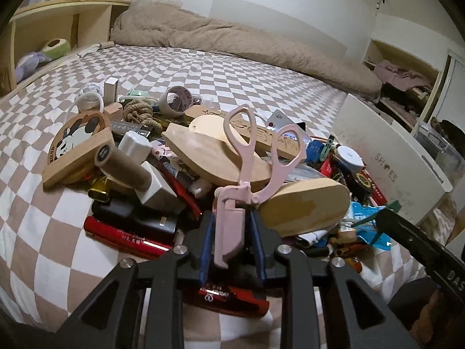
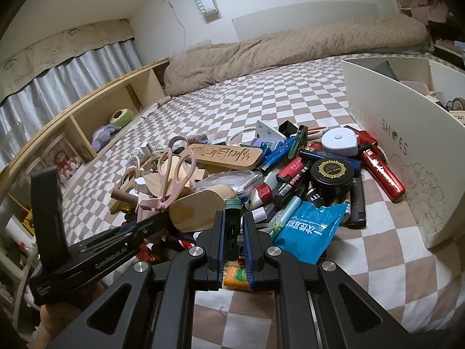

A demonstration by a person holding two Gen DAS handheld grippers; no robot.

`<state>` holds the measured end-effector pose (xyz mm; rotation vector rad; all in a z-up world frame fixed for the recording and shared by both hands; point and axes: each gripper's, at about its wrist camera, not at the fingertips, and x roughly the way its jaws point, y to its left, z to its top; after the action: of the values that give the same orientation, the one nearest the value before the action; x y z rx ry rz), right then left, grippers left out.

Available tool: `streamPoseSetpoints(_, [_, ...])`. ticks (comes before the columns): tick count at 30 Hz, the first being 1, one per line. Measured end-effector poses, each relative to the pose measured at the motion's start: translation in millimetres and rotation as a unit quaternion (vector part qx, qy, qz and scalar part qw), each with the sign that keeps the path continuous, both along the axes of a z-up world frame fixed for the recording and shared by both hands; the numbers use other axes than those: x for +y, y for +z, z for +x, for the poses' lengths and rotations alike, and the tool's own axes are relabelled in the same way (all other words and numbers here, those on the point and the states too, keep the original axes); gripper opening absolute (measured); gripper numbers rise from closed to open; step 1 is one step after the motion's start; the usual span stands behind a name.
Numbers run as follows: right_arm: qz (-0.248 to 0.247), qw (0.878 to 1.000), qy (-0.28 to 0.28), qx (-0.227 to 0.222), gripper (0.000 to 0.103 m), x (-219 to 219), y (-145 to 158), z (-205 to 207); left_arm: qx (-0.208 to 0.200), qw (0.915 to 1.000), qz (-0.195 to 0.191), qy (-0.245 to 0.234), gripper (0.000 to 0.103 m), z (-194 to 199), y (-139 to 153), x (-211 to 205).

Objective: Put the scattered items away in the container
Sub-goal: 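Close the left tool on the pink scissors handle and lift, then carry the pink scissors up and over the SHOES box with the left tool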

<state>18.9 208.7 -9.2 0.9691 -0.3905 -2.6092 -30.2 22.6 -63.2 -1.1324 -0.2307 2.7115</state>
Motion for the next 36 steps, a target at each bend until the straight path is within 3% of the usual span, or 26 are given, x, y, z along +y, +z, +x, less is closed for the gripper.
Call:
streamPoseSetpoints(2, [-0.002, 1.0, 0.001, 0.001, 0.012, 0.8, 1.0, 0.4, -0.001, 1.0, -0.002, 0.0, 0.024, -0.6, -1.0, 0.6])
streamPoseSetpoints(4, [-0.002, 1.0, 0.001, 0.004, 0.012, 1.4, 1.9, 0.8, -0.002, 1.0, -0.006, -0.001, 0.018, 0.6, 0.0, 0.6])
streamPoseSetpoints(15, [-0.013, 0.999, 0.006, 0.032, 0.012, 2.9, 23.2, 4.3, 0.038, 0.999, 0.024, -0.004, 0.018, 18.0, 32.6, -9.5])
streamPoseSetpoints(36, [0.0, 0.987, -0.008, 0.159, 0.012, 3.3, 121.4, 1.3, 0.14, 0.9883, 0.058, -0.015, 0.018, 22.0, 129.0, -9.0])
